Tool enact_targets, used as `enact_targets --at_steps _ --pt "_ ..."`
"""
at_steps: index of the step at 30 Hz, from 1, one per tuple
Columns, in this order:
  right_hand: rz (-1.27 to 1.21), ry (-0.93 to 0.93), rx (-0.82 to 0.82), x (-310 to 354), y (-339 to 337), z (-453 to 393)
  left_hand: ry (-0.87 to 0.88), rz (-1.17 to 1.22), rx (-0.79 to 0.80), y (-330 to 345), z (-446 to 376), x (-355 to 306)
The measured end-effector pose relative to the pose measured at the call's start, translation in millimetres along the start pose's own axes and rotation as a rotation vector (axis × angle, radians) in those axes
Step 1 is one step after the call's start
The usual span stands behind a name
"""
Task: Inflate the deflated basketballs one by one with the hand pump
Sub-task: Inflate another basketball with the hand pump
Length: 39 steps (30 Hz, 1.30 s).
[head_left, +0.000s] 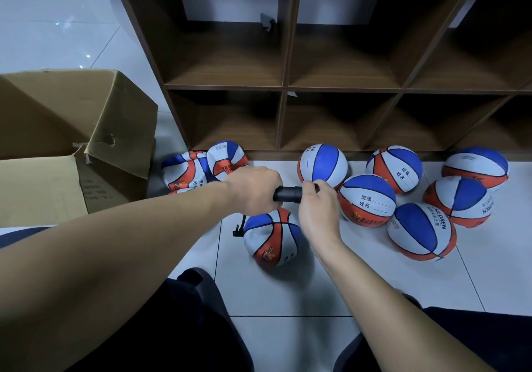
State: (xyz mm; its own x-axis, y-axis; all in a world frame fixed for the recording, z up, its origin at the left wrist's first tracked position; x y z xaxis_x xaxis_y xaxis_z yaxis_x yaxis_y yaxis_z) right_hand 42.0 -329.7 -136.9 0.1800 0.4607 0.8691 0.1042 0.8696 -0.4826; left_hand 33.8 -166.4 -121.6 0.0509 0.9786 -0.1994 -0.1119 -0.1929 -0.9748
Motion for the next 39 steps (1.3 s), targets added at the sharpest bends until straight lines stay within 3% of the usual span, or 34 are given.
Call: enact_targets --at_steps 15,21,26,39 --pt "-0.02 0.013 0.077 -5 -11 -17 0.006 0.043 0.032 3 0 11" --pt "-0.122 0.266 -0.069 -27 -36 -45 -0.06 -0.014 0.053 2 7 44" --pt "-0.113 0.168 -0.107 -23 -26 -27 -0.041 -0.043 0.046 6 7 35" --pt "-0.005 -0.01 0.036 -7 0 -4 -0.005 -0.002 -0.008 5 5 -1"
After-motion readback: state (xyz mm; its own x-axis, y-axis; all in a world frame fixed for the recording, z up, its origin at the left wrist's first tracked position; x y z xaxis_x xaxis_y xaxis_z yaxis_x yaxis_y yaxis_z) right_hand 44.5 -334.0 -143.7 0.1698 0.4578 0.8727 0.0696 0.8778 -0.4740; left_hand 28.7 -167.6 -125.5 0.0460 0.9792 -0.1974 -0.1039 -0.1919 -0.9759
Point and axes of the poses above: each hand's wrist, its own z-axis away from the middle knuckle, its own y-axis out of the palm, x = y × z, the point moved 3 cm from there along -z, towards the middle knuckle, and after that the axes turned 13 degrees about -x, right-handed, at the moved point
